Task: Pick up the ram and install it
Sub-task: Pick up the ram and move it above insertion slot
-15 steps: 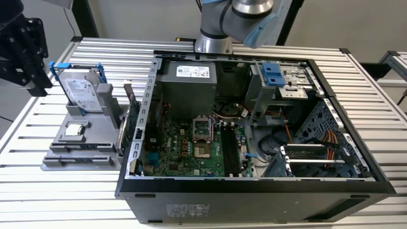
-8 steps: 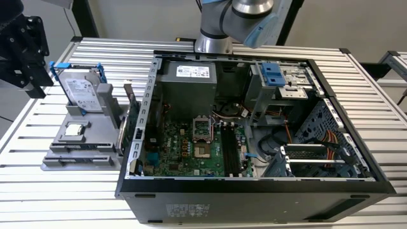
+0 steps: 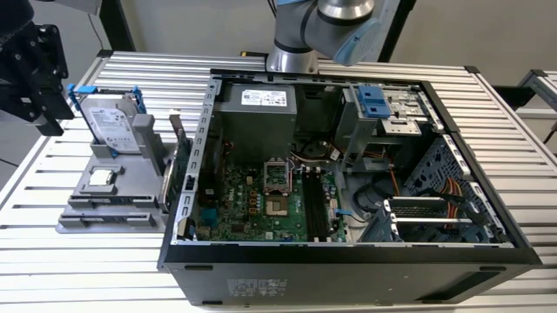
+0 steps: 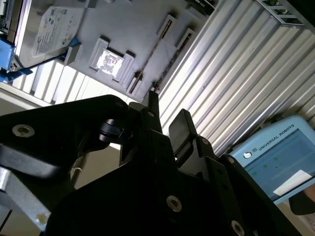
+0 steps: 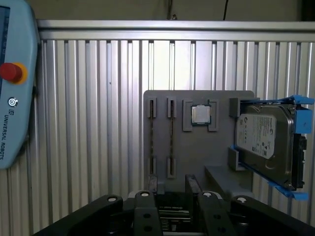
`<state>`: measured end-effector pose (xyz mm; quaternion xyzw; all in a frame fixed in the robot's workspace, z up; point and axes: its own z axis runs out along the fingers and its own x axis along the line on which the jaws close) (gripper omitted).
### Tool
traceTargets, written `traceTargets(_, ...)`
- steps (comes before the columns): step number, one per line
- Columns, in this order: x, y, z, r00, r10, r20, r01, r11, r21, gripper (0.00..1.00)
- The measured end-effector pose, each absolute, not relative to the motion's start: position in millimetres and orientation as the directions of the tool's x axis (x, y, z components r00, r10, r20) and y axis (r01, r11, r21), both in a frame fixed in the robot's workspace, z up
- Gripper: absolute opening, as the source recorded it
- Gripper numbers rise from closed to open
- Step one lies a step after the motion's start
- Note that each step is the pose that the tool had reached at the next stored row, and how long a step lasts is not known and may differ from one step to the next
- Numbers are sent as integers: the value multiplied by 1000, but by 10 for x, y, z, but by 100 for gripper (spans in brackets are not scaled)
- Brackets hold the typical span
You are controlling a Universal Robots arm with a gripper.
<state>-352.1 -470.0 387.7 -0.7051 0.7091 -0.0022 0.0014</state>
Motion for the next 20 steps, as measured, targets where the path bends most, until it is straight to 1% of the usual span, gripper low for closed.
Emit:
traceTargets(10,-3522,-4700,3875,-6,-1000,1,-1000,6,-5,0)
traceTargets(11,-3522,-4700,3875,-6,-1000,1,-1000,6,-5,100)
traceTargets(20,-3521,-4700,3867,-6,-1000,1,-1000,6,-5,100)
